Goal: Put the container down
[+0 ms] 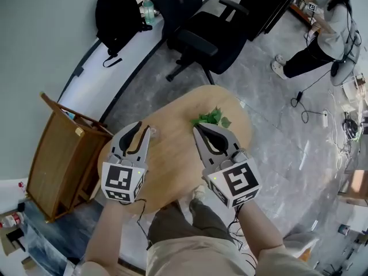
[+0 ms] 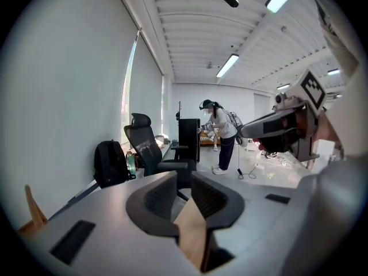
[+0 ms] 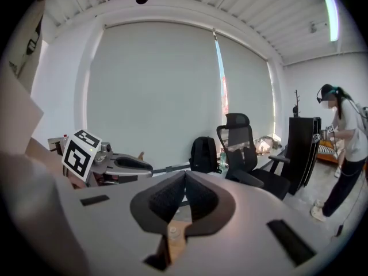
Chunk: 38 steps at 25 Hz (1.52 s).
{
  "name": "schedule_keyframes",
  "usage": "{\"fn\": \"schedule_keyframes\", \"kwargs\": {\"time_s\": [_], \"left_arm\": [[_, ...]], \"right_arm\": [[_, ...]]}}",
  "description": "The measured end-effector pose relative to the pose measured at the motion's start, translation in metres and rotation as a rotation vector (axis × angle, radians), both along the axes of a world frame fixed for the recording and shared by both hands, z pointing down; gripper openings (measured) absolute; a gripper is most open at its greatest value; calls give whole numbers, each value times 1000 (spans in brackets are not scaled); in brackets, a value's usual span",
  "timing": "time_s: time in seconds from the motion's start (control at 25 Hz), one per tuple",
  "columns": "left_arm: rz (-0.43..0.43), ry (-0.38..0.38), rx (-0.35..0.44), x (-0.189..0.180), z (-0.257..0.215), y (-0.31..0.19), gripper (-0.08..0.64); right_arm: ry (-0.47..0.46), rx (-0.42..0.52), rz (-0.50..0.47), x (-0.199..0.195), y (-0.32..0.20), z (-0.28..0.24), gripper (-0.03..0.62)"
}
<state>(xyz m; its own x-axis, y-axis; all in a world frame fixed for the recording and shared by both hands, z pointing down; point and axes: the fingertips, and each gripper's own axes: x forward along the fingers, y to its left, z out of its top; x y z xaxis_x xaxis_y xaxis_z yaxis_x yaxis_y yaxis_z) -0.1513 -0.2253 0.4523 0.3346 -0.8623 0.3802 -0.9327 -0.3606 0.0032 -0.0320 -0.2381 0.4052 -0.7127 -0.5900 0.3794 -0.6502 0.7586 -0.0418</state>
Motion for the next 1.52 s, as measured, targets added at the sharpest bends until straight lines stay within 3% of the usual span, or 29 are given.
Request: {"fn": "schedule_keyframes", "kwargs": {"time_s": [0.16, 0.44, 0.64, 1.0, 1.52], "left_arm": [[30, 51, 20, 15, -56, 20, 55], [72, -3, 113, 28, -134, 57, 28], [54, 6, 175, 39, -171, 90, 25], [80, -62, 181, 58, -202, 136, 20], [59, -47, 194, 70, -216, 155, 18]], "right_arm": [[-50, 45, 20, 16, 21, -52, -4], [-105, 127, 39, 37, 65, -127, -3], [-119, 150, 25, 43, 102, -155, -3], [-112, 175, 36, 68, 147, -188, -3], [-102, 226, 141, 111, 146, -205, -5]]}}
